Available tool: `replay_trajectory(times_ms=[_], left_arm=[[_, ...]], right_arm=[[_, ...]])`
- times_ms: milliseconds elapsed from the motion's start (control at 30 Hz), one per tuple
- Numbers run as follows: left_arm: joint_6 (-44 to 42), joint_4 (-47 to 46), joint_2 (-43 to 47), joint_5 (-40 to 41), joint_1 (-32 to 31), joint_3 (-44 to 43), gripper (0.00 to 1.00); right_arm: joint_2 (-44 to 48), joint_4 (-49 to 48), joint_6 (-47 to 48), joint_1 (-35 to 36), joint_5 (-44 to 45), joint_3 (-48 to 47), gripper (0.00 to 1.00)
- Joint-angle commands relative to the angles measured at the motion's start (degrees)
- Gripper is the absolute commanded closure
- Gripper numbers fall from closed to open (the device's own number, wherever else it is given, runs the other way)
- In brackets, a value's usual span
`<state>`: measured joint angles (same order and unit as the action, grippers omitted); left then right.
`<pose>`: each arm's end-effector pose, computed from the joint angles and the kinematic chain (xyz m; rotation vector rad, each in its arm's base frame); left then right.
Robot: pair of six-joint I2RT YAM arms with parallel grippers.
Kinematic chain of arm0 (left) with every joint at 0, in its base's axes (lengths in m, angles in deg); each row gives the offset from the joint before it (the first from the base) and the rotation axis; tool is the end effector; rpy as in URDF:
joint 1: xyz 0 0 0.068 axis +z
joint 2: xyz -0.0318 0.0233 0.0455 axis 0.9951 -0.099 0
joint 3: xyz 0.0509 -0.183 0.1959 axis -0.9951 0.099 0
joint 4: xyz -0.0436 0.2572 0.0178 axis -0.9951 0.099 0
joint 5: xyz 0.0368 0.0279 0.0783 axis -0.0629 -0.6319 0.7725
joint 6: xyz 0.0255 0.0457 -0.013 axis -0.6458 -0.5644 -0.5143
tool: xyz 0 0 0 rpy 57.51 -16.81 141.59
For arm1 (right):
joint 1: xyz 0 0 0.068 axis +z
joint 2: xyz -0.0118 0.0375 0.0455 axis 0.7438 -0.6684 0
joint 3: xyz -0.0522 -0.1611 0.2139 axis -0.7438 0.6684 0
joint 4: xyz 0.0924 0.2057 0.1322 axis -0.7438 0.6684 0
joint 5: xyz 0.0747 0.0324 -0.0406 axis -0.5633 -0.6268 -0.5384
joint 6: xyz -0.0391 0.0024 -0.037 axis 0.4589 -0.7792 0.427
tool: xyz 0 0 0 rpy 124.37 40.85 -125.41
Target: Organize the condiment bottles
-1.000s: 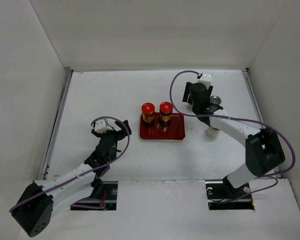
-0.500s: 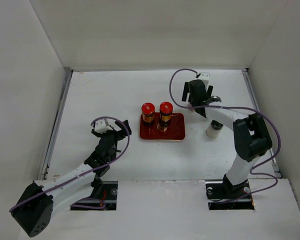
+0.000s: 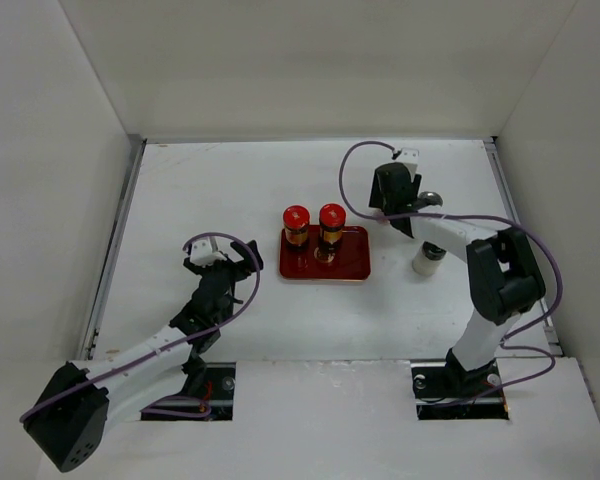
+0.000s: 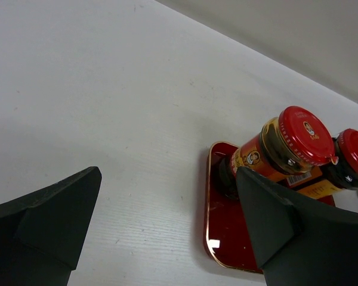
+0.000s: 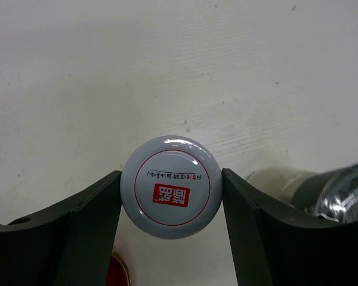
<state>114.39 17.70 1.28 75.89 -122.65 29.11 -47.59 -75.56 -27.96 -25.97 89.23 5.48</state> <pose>0.1477 -0.0874 0.1929 -0.4063 1.6123 -0.3279 0.3722 0.1318 0.2197 0.2156 2.0837 -0.1440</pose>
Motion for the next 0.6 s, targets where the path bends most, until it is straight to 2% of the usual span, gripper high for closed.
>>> replay_trajectory(times_ms=[0,233,567], left_arm=[[0.4,-3.0,-0.7,-0.9,0.7,-0.7,0.00],[0.5,-4.6,-1.9,-1.5,-0.5,-0.6,0.00],[0.5,-4.4,-0.8,-1.5,0.1,-0.3,0.00]], right_arm=[[9.3,-3.5,0.5,3.0,1.5,1.8,0.42],[16.5,-6.4,0.9,12.2,2.8,6.8,0.42],[13.5,-9.7,-1.4,16.7,4.4,10.3,0.42]])
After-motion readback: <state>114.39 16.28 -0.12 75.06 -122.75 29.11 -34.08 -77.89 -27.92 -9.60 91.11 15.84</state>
